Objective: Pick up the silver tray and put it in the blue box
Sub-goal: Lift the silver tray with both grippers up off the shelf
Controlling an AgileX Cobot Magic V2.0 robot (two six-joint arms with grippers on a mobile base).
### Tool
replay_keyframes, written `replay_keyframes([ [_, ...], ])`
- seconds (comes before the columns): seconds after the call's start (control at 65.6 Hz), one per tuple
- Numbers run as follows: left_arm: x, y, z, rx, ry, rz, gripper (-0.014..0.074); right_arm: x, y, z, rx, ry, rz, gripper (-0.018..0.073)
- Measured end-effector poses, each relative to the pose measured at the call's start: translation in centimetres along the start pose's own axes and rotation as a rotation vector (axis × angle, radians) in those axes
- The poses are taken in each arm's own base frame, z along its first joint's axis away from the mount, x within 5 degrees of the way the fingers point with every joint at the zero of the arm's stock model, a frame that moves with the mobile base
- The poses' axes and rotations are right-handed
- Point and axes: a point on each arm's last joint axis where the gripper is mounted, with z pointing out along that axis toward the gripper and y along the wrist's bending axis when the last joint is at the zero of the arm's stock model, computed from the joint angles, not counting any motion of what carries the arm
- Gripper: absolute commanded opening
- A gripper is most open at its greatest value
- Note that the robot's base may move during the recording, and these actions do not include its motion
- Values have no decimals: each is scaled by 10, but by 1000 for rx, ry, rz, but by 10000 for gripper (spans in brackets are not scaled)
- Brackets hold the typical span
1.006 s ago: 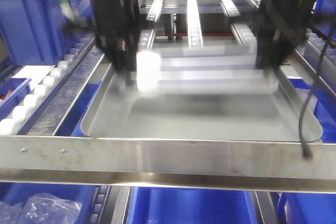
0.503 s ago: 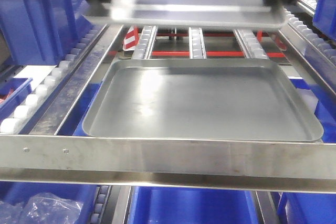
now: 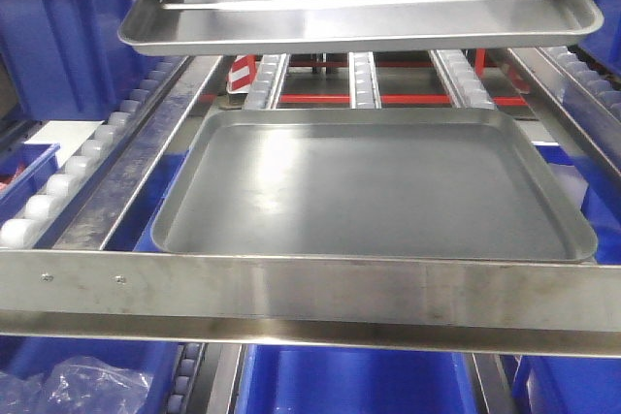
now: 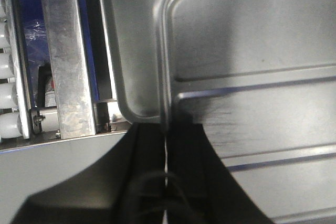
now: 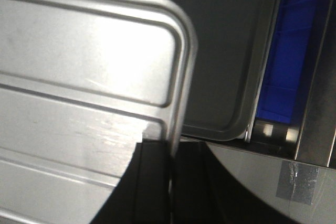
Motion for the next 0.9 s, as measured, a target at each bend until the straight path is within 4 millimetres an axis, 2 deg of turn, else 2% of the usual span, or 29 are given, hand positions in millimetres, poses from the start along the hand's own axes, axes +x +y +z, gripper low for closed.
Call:
replay_keyframes([
  [0.899, 0, 0, 3, -5, 4, 2, -105, 0, 0, 0, 1, 2, 2, 57],
])
